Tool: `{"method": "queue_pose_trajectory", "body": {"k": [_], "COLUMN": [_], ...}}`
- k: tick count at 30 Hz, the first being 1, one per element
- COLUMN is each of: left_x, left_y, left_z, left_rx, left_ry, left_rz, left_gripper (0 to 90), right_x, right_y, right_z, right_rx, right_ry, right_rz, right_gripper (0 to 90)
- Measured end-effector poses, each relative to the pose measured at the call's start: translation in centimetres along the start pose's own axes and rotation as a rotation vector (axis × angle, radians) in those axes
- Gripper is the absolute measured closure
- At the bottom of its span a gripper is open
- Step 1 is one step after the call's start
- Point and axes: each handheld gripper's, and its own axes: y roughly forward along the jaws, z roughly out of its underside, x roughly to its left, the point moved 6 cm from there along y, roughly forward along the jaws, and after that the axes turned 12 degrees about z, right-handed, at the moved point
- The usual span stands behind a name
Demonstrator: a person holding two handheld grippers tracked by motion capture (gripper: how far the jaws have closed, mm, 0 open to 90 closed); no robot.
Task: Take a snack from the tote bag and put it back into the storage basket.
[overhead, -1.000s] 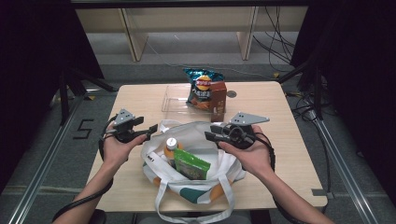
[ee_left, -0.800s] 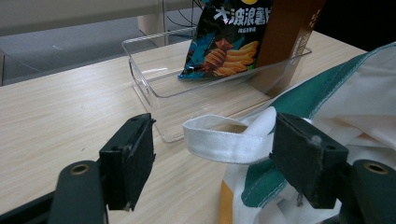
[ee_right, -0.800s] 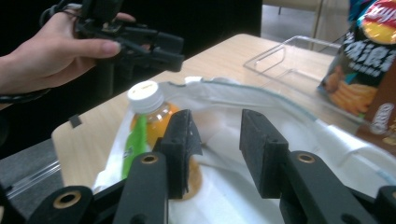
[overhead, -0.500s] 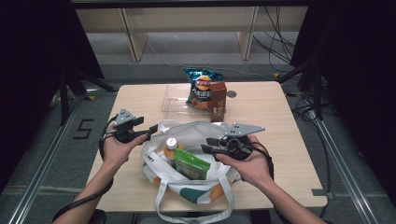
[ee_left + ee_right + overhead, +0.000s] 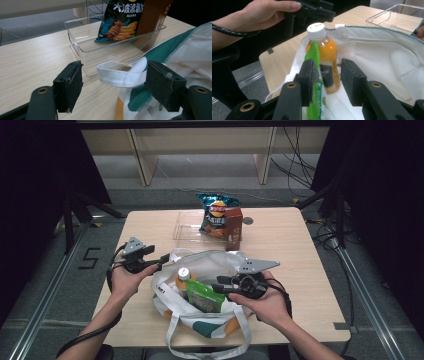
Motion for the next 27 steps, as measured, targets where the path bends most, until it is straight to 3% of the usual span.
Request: {"method": "queue_pose_trajectory", "body": {"k": [3,5,7,9,10,11,13,14,17,20,24,25,26,27], "left_x": [0.0,0.0,0.0,0.0,0.0,0.0,0.0,0.0,0.0,0.0,0.0,0.0,0.0,0.1], "left_y": [0.0,0.1,0.1,0.1,0.1,0.1,0.1,0.1,0.1,0.0,0.0,0.0,0.0,0.0], "left_z": [0.0,0.0,0.0,0.0,0.0,0.0,0.0,0.0,0.0,0.0,0.0,0.0,0.0,0.0], "left_rx": [0.002,0.001,0.001,-0.001,0.001,0.002,0.002,0.000,-0.002,0.001,0.002,0.002,0.002,0.001], "left_ry": [0.000,-0.001,-0.002,-0.002,0.000,-0.001,-0.001,-0.003,-0.001,0.002,0.002,0.001,0.000,0.001], "left_rz": [0.000,0.001,0.001,0.004,0.001,0.001,0.000,0.001,0.005,-0.001,0.000,-0.001,-0.001,0.000], "left_gripper": [28.9,28.9,29.0,28.9,29.0,28.9,28.9,28.9,28.9,28.9,29.0,28.9,28.9,28.9], "right_x": [0.5,0.3,0.7,0.6,0.5,0.7,0.6,0.8,0.8,0.8,1.2,1.0,1.1,1.0], "right_y": [0.1,0.2,0.2,0.5,0.3,0.3,0.5,0.4,0.7,0.8,0.9,1.0,1.0,1.1], "right_z": [0.3,0.5,0.8,0.9,0.9,1.1,1.1,1.2,1.3,1.5,1.9,1.9,2.1,2.1], "right_rx": [0.018,0.021,0.043,0.035,0.042,0.052,0.043,0.062,0.061,0.064,0.088,0.072,0.096,0.083], "right_ry": [0.012,-0.023,0.007,-0.017,-0.022,0.001,-0.035,-0.002,-0.022,-0.032,-0.019,-0.038,-0.027,-0.045], "right_rz": [-0.018,-0.010,-0.016,-0.035,-0.010,-0.019,-0.020,-0.021,-0.042,-0.024,-0.045,-0.017,-0.025,-0.026], "right_gripper": [63.5,63.5,63.7,63.7,63.8,63.8,63.8,63.9,64.0,64.2,64.2,64.2,64.4,64.6]}}
